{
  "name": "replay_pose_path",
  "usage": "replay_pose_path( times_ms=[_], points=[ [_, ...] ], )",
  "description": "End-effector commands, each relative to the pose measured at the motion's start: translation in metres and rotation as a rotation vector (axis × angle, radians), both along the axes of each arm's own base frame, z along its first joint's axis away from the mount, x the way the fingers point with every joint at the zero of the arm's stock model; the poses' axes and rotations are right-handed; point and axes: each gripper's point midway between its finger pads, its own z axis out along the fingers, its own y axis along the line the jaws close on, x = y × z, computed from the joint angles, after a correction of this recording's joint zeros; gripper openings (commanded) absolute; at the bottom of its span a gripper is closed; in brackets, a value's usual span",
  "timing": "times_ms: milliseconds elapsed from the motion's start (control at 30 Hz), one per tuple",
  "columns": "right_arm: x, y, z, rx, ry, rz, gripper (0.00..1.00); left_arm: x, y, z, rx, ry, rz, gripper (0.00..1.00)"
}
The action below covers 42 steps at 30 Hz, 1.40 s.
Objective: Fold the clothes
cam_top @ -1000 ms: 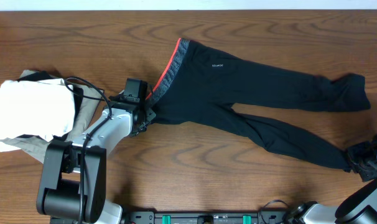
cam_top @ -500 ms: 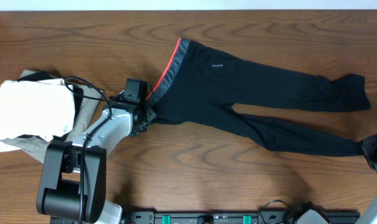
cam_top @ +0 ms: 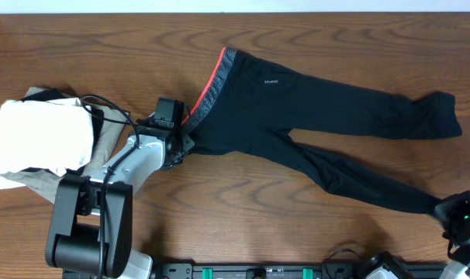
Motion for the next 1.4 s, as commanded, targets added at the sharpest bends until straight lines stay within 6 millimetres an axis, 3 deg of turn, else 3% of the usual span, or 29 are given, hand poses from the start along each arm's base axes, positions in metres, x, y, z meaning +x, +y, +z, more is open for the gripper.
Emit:
replay_pose_path(
  times_ms=[0,100,167,433,600,700,933,1067,1267,1367],
  points=[
    [0.001,-0.021,0.004,-0.036,-0.004,-0.088,0.01,-0.021,0.015,-0.02,0.06,0.08,0.007,0.06],
    [0.008,-0.048,-0.004,-0.025,0.018,-0.173,0.01,-0.02,0.014,-0.02,0.06,0.077,0.007,0.06],
    [0.015,-0.061,-0.021,0.027,0.066,-0.197,0.01,-0.02,0.014,-0.02,0.06,0.077,0.007,0.06],
    [0.037,-0.094,-0.139,0.323,0.352,-0.209,0.01,-0.02,0.014,-0.02,0.06,0.074,0.006,0.06],
    [0.061,-0.105,-0.184,0.396,0.334,-0.185,0.01,-0.02,0.014,-0.02,0.06,0.074,0.006,0.06],
    [0.088,-0.115,-0.189,0.388,0.218,-0.14,0.01,-0.02,0.014,-0.02,0.06,0.075,0.007,0.06],
    [0.155,-0.142,-0.163,0.352,-0.124,-0.101,0.01,-0.02,0.014,-0.02,0.059,0.075,0.006,0.06],
    [0.163,-0.156,-0.157,0.314,-0.175,-0.149,0.03,-0.02,0.014,-0.02,0.06,0.076,0.007,0.06],
    [0.159,-0.17,-0.157,0.21,-0.132,-0.108,0.24,-0.02,0.014,-0.02,0.06,0.075,0.007,0.06],
    [0.152,-0.167,-0.162,0.21,-0.09,-0.077,0.27,-0.02,0.014,-0.02,0.059,0.075,0.007,0.06]
  ],
)
